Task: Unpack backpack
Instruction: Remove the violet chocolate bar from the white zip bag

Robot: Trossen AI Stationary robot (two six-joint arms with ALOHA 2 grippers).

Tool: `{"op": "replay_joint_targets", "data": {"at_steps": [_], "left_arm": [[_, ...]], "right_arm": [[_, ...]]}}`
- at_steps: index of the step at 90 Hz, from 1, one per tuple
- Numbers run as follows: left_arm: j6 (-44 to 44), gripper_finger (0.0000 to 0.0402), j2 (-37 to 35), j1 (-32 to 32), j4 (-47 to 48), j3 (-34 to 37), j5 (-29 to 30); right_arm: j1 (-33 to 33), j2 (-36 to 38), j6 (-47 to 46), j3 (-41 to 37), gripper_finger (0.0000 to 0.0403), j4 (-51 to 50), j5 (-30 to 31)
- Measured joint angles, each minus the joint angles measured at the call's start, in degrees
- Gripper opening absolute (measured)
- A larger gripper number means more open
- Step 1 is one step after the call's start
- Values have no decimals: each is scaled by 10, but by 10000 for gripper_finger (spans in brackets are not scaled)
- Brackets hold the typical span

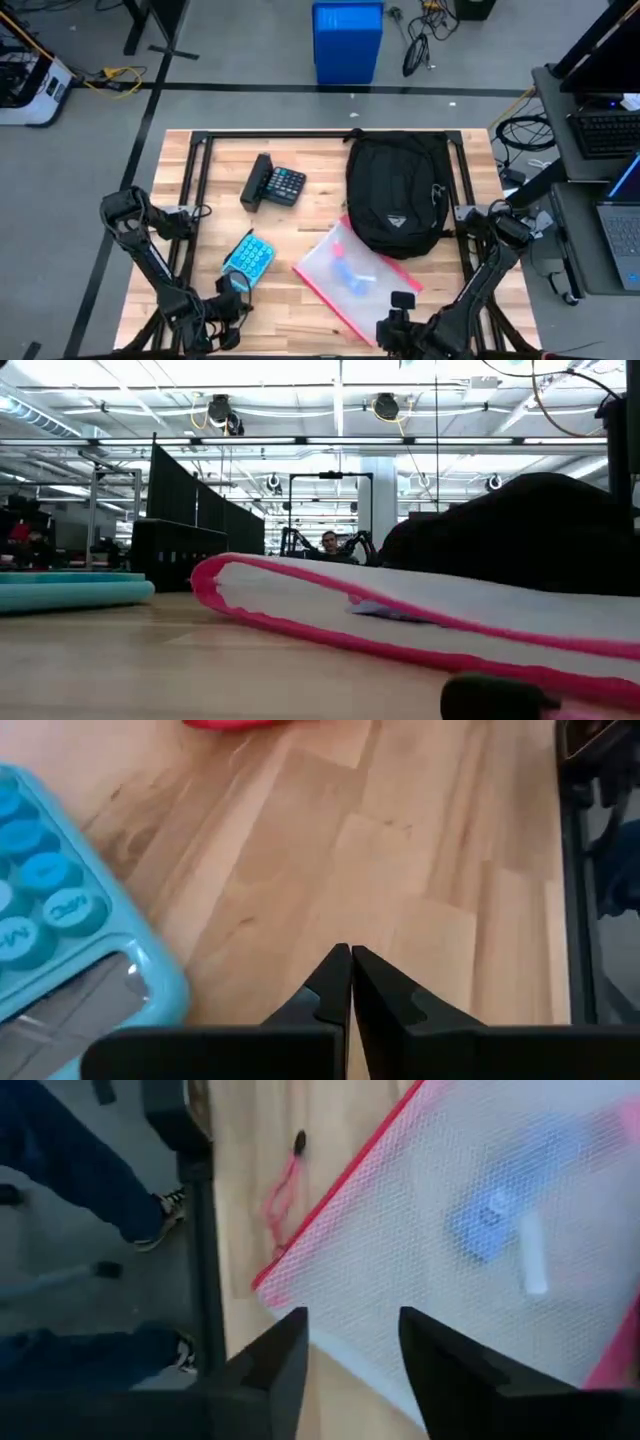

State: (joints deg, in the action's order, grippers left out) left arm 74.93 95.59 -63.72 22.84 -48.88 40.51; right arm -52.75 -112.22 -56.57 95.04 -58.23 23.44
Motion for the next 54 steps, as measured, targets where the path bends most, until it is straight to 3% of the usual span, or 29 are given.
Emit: {"op": "replay_joint_targets", "data": {"at_steps": [14, 28, 40, 54], "left_arm": [[-56, 0, 0, 9, -31, -5, 21], [-144, 0, 0, 39, -85, -5, 24], [-150, 0, 12, 63, -157, -5, 23], [-266, 0, 14, 97, -184, -4, 19]], "right_arm": [[25, -12, 13, 0, 174, 128, 80], [80, -57, 39, 0, 186, 238, 96], [111, -87, 114, 0, 192, 266, 94], [127, -89, 156, 0, 191, 253, 93]]}}
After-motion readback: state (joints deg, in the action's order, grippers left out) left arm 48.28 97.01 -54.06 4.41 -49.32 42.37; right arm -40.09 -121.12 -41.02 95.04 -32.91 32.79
